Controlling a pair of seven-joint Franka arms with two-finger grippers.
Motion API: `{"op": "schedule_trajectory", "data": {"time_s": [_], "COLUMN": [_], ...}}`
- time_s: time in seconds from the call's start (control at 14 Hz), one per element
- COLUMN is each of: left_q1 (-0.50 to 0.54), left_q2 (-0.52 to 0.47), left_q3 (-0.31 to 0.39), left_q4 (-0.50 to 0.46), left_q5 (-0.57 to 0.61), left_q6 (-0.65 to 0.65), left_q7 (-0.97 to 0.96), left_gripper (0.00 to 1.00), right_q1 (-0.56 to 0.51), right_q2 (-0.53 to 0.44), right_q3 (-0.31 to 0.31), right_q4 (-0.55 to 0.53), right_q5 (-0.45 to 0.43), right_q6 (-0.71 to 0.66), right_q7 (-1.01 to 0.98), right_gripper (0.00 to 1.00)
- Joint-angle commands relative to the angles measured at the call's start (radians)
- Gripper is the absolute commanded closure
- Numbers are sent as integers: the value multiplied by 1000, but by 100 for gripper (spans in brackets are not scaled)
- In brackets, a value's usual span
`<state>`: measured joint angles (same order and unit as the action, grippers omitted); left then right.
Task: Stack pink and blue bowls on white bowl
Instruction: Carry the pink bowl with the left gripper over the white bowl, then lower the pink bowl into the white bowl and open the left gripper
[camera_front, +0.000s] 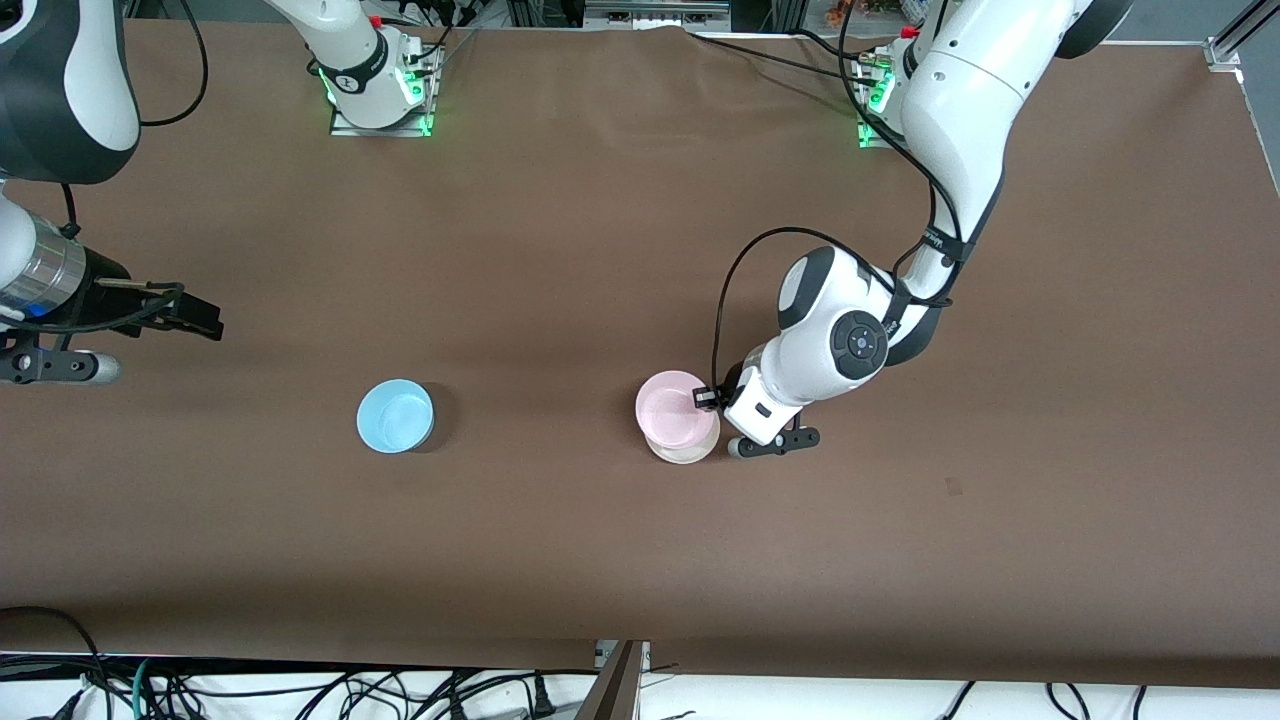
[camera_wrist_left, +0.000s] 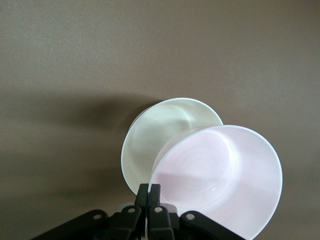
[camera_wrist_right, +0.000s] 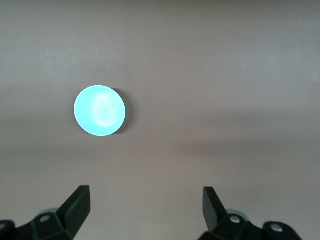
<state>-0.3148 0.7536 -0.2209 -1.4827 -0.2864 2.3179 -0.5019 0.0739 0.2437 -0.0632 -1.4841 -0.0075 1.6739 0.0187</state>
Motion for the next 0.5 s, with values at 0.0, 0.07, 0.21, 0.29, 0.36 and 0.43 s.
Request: {"op": "schedule_trajectory", "data": {"time_s": [0.0,0.07,0.21,0.29,0.36,0.43], "left_q1": [-1,-1,-1,-1,-1,-1], "left_q2": [23,24,30,33,33,35], "left_q3": [0,0,0,0,0,0], "left_q4": [35,35,35,35,36,36], "left_q5": [71,90,95,95,95,95], "left_q6": [-3,-3,-3,-3,-3,-3], "left_q7": [-23,-23,-23,-23,-23,-23], "left_gripper": [100,100,100,100,100,100], "right_q1": [-6,-5,-6,-8,-8,-8], "right_q2": [-4,-4,-1,-1,0,14], "right_q3": [-7,-7,-9,-9,-9,-9], "right_q4": [8,8,8,8,8,4], "right_q5": [-5,-11,-11,-8,0,1], "right_q6": [-7,-7,-5,-5,-3,-5], "right_q7": [-32,-29,-34,-34,-36,-40], "right_gripper": [0,0,0,0,0,0]}}
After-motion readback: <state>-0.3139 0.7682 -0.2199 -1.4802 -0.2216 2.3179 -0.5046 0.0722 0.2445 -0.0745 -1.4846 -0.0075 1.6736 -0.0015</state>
